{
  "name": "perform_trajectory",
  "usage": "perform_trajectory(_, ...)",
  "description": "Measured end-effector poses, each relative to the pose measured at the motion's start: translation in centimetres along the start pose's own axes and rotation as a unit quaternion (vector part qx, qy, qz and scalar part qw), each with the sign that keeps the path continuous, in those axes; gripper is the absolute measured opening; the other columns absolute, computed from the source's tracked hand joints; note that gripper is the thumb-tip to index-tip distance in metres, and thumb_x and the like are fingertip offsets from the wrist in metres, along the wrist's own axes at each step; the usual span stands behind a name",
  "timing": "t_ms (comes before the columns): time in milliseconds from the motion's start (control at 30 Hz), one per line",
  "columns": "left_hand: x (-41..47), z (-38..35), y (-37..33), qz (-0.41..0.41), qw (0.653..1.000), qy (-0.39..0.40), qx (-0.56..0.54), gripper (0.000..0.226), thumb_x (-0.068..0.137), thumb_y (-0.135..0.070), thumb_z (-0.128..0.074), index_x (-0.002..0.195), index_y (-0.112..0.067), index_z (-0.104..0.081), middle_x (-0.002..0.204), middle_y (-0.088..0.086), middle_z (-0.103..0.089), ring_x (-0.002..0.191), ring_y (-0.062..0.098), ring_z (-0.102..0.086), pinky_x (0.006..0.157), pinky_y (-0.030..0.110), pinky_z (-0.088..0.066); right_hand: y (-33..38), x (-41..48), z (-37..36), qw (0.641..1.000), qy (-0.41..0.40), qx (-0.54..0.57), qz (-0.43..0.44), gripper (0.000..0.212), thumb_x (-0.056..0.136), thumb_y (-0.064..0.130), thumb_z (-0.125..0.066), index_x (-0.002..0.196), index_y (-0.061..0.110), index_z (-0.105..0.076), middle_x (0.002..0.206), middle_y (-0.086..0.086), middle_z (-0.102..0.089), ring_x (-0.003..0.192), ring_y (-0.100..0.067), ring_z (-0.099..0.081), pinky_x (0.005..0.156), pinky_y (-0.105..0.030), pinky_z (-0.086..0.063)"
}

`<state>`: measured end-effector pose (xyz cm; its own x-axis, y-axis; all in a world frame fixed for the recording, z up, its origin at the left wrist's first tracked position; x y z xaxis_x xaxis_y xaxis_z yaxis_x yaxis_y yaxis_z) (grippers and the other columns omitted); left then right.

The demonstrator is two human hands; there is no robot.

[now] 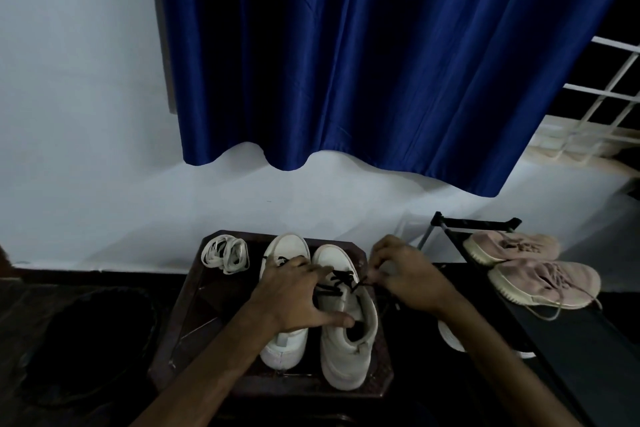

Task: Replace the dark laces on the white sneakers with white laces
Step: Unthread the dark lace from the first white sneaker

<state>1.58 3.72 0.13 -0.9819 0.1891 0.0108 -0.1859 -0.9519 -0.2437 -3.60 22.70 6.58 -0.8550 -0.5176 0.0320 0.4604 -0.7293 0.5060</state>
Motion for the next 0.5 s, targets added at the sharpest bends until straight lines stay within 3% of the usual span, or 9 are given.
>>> perform_trajectory(67, -0.2, 0.2, -0.2, 0.001, 1.000, 0.014, -0.011, 0.107, 0.059, -0.098, -0.037, 0.147, -0.037, -0.031, 0.151, -0.013, -0.039, 0.143, 0.012, -0.025, 0.111, 0.054, -0.015, -2.3, -0.4, 2.1, 0.986, -0.074, 0.139, -0.057, 0.020, 0.085, 0.001, -0.067, 0.072, 0.015, -0.065, 0.094, -0.001, -0.058, 0.086, -0.012, -0.058, 0.077, -0.021, -0.043)
perform_trajectory(100, -0.3, 0.3, -0.3, 0.002, 1.000, 0.017, -0.015, 0.106, 0.060, -0.097, -0.039, 0.147, -0.037, -0.031, 0.152, -0.014, -0.038, 0.144, 0.012, -0.024, 0.111, 0.054, -0.014, -3.5, -0.7, 2.9, 0.981, -0.113, 0.144, -0.067, 0.025, 0.085, -0.001, -0.067, 0.069, 0.019, -0.064, 0.091, -0.001, -0.059, 0.084, -0.015, -0.058, 0.077, -0.025, -0.044)
perform_trajectory(167, -0.4, 0.3, -0.4, 0.005, 1.000, 0.016, -0.020, 0.106, 0.060, -0.096, -0.041, 0.147, -0.037, -0.031, 0.152, -0.015, -0.037, 0.144, 0.012, -0.024, 0.112, 0.053, -0.014, -4.6, -1.2, 3.2, 0.988, -0.141, 0.040, -0.058, 0.032, 0.082, 0.002, -0.072, 0.069, 0.029, -0.061, 0.091, 0.003, -0.060, 0.089, -0.014, -0.060, 0.083, -0.026, -0.046)
perform_trajectory(233, -0.3, 0.3, -0.3, 0.006, 1.000, 0.008, -0.017, 0.106, 0.059, -0.097, -0.039, 0.146, -0.037, -0.033, 0.150, -0.015, -0.040, 0.142, 0.011, -0.026, 0.112, 0.053, -0.017, -3.2, -1.4, 2.2, 0.994, -0.103, -0.017, -0.012, 0.024, 0.083, 0.008, -0.072, 0.081, 0.032, -0.066, 0.109, 0.005, -0.059, 0.103, -0.010, -0.058, 0.093, -0.023, -0.044)
perform_trajectory(333, -0.1, 0.1, -0.2, 0.004, 1.000, -0.005, -0.010, 0.106, 0.057, -0.099, -0.036, 0.143, -0.037, -0.037, 0.144, -0.016, -0.047, 0.138, 0.010, -0.032, 0.110, 0.052, -0.022, 0.0, -1.0, -0.2, 0.997, -0.022, -0.063, 0.050, 0.012, 0.088, 0.026, -0.067, 0.099, 0.028, -0.072, 0.131, 0.012, -0.049, 0.116, -0.006, -0.051, 0.099, -0.033, -0.046)
perform_trajectory(400, -0.1, -0.1, -0.2, 0.003, 1.000, -0.011, -0.007, 0.106, 0.056, -0.100, -0.033, 0.142, -0.037, -0.036, 0.143, -0.017, -0.048, 0.137, 0.009, -0.032, 0.109, 0.053, -0.023, 1.3, -0.7, -2.1, 0.984, 0.041, -0.169, 0.047, 0.020, 0.085, 0.034, -0.063, 0.104, 0.031, -0.069, 0.138, 0.015, -0.043, 0.127, -0.009, -0.041, 0.103, -0.042, -0.040)
perform_trajectory(500, -0.2, -0.1, -0.3, 0.003, 1.000, -0.007, -0.003, 0.107, 0.057, -0.099, -0.031, 0.144, -0.037, -0.034, 0.146, -0.016, -0.045, 0.140, 0.010, -0.030, 0.109, 0.054, -0.021, 2.1, -0.5, -3.3, 0.959, 0.059, -0.277, 0.021, 0.025, 0.080, 0.034, -0.063, 0.105, 0.029, -0.066, 0.135, 0.011, -0.045, 0.129, -0.013, -0.037, 0.103, -0.047, -0.033)
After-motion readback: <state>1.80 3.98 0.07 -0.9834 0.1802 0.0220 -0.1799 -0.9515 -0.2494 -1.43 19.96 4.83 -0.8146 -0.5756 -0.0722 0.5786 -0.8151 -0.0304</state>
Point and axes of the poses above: each hand's wrist, its own x-axis towards the middle knuckle, its own z-axis out of the back of the hand, y = z × x, the point moved 3 cm from there along x, towards the middle knuckle
